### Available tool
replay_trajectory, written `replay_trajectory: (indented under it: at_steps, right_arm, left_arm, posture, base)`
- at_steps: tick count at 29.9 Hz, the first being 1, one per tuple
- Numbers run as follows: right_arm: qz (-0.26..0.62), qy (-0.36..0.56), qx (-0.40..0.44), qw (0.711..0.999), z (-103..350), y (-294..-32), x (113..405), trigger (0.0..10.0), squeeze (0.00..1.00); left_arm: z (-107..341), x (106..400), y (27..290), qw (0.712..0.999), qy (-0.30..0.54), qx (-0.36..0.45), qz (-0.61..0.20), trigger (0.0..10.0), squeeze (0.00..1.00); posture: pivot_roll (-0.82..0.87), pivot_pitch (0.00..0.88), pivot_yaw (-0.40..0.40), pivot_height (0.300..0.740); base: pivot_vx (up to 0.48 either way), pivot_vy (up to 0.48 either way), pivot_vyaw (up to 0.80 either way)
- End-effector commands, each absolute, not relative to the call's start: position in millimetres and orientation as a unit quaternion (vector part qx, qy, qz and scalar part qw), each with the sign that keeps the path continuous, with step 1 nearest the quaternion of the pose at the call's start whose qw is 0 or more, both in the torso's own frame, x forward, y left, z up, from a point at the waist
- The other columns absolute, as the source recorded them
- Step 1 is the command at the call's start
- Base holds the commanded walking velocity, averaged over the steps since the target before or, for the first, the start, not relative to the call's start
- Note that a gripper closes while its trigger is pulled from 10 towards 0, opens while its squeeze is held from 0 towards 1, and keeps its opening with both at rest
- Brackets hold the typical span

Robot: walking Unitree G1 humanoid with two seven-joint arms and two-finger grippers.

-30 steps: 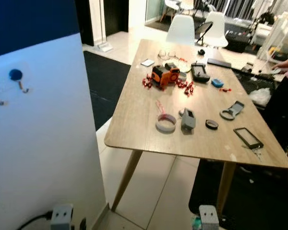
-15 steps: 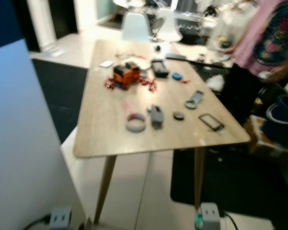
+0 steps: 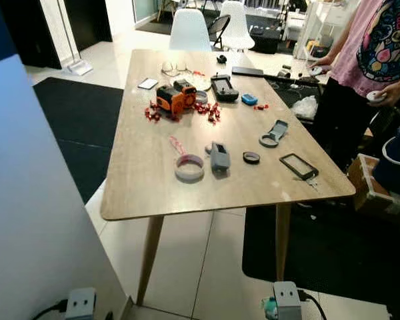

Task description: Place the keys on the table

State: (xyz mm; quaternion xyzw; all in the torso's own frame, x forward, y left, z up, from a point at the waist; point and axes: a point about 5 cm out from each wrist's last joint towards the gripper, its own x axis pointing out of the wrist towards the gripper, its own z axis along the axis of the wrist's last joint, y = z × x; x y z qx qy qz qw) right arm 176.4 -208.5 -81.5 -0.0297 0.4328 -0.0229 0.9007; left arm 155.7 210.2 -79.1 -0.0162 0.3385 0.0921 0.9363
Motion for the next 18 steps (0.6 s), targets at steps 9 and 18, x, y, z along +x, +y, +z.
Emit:
replay_trajectory:
  at_steps: [9,18]
  right_arm:
    - [-0.017,0.434,-0.039,0.900,-81.9,-208.9,175.2,10.0,0.00]
    - [-0.013,0.431,-0.038,0.901,-81.8,-205.7,176.4,10.0,0.00]
  left_arm:
    - [-80.1,156.7,210.4,0.933,0.348,-0.018,0.093,10.0,0.00]
    - [-77.7,161.4,211.0,0.936,0.340,-0.016,0.090,10.0,0.00]
  posture:
    - [0.06,0.038,-0.051,0.740]
    - [0.06,0.037,-0.047,0.740]
  base:
    - [0.000,-0.480,0.00]
    - [0.000,-0.480,0.00]
